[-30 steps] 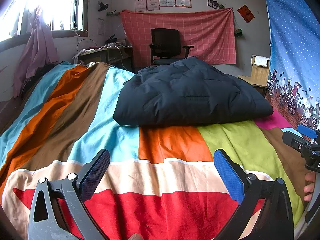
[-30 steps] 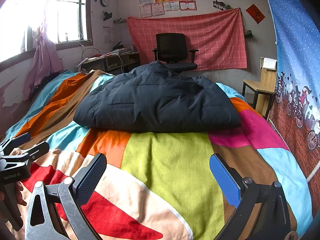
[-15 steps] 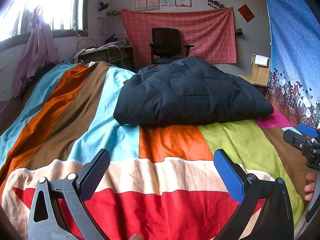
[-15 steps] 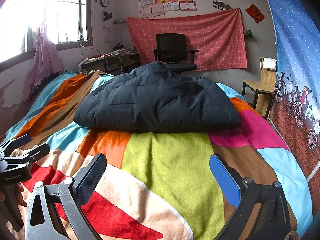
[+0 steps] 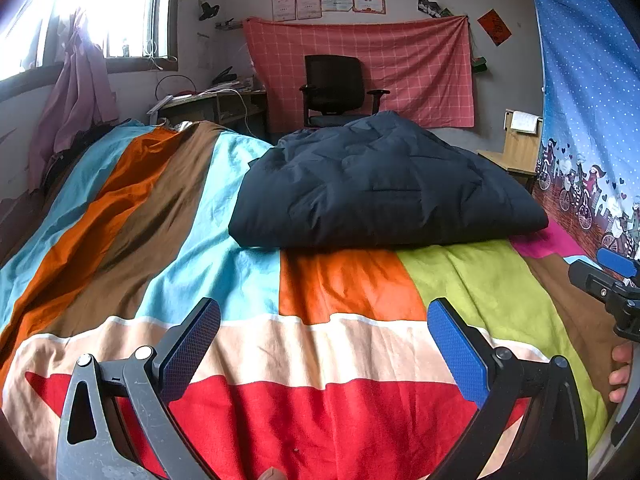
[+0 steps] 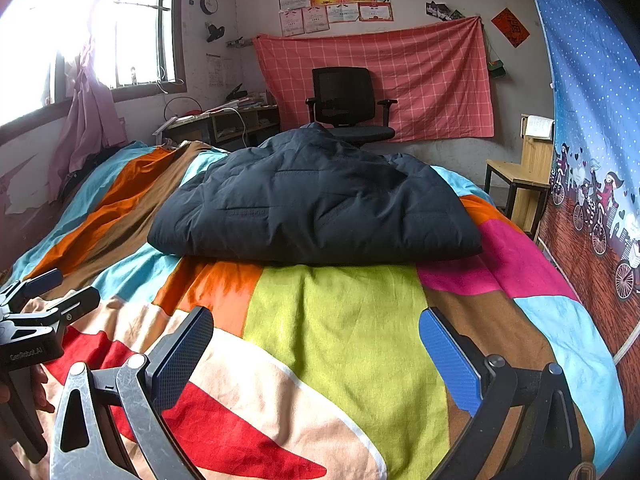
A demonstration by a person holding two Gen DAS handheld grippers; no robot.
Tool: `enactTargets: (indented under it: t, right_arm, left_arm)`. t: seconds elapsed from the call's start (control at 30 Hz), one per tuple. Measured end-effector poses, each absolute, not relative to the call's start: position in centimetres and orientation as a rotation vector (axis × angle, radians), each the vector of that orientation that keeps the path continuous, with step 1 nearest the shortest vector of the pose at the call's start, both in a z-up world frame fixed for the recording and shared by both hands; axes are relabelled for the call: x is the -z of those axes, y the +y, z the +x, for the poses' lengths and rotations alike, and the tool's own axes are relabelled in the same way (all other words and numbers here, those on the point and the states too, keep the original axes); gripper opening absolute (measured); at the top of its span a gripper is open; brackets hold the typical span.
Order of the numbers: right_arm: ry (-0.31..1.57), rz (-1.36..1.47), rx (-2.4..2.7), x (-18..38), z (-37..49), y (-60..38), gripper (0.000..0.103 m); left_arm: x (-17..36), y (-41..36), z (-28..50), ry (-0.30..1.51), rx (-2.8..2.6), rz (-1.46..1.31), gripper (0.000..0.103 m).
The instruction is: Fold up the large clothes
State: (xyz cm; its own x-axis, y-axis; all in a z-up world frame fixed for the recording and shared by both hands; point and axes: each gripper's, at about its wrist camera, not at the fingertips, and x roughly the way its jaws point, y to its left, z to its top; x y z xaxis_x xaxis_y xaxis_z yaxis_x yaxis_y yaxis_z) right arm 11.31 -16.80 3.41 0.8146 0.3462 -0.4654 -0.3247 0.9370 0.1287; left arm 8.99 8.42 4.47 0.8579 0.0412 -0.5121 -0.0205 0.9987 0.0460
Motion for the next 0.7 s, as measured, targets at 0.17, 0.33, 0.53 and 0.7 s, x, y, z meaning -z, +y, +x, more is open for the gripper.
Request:
enactTargets:
  t: [0.17,0.33,0.53,0.7]
  right_arm:
    - [0.505,0.044,-0.358,-3.40,11.31,-16.76,0.103]
    - [0.506,0.045,-0.357,-3.39,11.31,-16.72,0.103]
    - [0.506,0.046,-0.359,-3.31,11.27,-16.77,0.103]
    - [0.506,0.045,-0.358,-3.26,11.24,-16.77,0.103]
  left_arm:
    - [-4.46,8.42,8.99,0.540,-0.033,0.040,0.102]
    - [-4.41,8.39,8.97,0.542,-0.034,0.038,0.102]
    - [-4.37,8.33,8.85,0.542,-0.037,0.038,0.102]
    - [-4.37,8.38,8.90,0.541,-0.036,0.037,0.102]
